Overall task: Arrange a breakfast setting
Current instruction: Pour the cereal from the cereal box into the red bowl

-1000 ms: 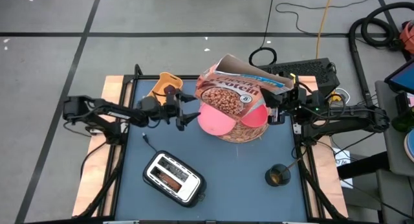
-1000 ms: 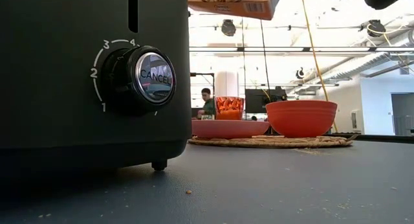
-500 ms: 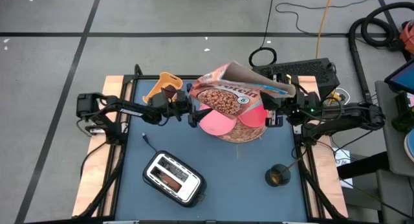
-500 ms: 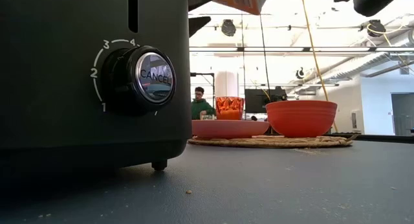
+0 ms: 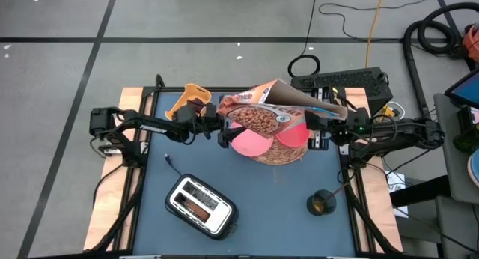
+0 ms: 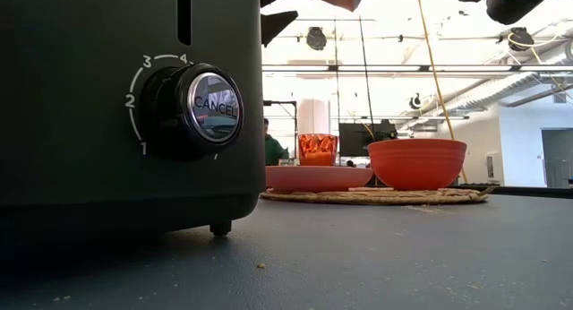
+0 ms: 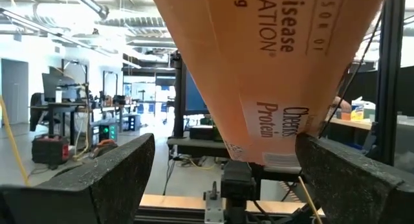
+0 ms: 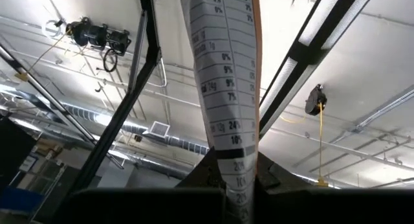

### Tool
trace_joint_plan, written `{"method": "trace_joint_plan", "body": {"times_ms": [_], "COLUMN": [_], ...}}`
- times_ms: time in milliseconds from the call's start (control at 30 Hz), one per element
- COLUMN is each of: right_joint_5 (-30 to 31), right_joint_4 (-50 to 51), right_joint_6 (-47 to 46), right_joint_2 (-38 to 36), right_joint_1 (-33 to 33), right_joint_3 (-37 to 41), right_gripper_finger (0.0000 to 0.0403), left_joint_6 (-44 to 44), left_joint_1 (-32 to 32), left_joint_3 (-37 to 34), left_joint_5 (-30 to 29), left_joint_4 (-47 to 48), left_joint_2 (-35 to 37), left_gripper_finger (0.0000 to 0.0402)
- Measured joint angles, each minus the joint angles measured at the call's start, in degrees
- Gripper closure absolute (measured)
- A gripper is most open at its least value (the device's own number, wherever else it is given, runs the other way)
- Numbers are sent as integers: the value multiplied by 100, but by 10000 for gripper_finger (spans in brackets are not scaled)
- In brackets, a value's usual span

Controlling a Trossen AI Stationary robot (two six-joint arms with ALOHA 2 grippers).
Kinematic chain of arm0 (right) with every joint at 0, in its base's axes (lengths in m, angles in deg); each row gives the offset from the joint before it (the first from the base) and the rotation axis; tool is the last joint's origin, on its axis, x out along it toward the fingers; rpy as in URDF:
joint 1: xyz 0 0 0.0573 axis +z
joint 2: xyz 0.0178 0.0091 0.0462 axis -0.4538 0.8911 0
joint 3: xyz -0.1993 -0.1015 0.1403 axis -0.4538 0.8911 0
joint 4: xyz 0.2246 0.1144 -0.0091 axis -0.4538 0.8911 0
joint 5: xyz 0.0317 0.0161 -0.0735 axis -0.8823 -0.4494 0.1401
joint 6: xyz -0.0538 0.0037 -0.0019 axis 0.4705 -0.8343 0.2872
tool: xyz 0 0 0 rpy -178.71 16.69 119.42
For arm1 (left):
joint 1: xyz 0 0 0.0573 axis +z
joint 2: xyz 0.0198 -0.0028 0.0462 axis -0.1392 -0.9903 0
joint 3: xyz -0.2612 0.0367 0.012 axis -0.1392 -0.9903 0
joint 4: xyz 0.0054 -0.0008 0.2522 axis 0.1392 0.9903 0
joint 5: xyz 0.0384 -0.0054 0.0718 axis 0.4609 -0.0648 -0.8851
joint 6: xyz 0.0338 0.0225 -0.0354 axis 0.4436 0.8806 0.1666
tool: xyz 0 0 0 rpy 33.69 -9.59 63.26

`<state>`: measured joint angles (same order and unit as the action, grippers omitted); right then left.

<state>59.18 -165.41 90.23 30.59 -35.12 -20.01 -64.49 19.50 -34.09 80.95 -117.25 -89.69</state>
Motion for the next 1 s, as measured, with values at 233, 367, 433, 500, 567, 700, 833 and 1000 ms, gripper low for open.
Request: {"method": "trace_joint_plan", "body": {"times_ms": [233, 367, 433, 500, 567, 700, 833, 1000], "right_joint_5": [17, 17, 24, 24, 21, 48, 38, 35], "right_joint_4": [-15, -32, -30, -30, -7, -19, 34, 66], "right_joint_6": [125, 129, 135, 177, 243, 281, 281, 230], "right_joint_2": [30, 29, 33, 33, 36, 38, 37, 33], "right_joint_1": [-1, -1, -1, -3, -3, -10, -5, -3], "right_joint_3": [0, 0, 0, 0, 4, 7, 7, 7], "right_gripper_finger": [403, 403, 403, 403, 403, 403, 403, 403], "left_joint_6": [-22, -17, -17, -10, 13, 28, 45, 154], "left_joint_1": [-2, -2, -2, -2, -4, -6, -6, -4], "left_joint_3": [2, 9, 11, 11, 15, 20, 20, 20], "left_joint_5": [326, 386, 400, 548, 755, 922, 921, 908], "left_joint_4": [54, 239, 278, 284, 280, 271, 275, 273], "left_joint_2": [0, 0, 0, 0, 2, 4, 4, 4], "left_gripper_finger": [20, 20, 20, 20, 20, 20, 20, 20]}}
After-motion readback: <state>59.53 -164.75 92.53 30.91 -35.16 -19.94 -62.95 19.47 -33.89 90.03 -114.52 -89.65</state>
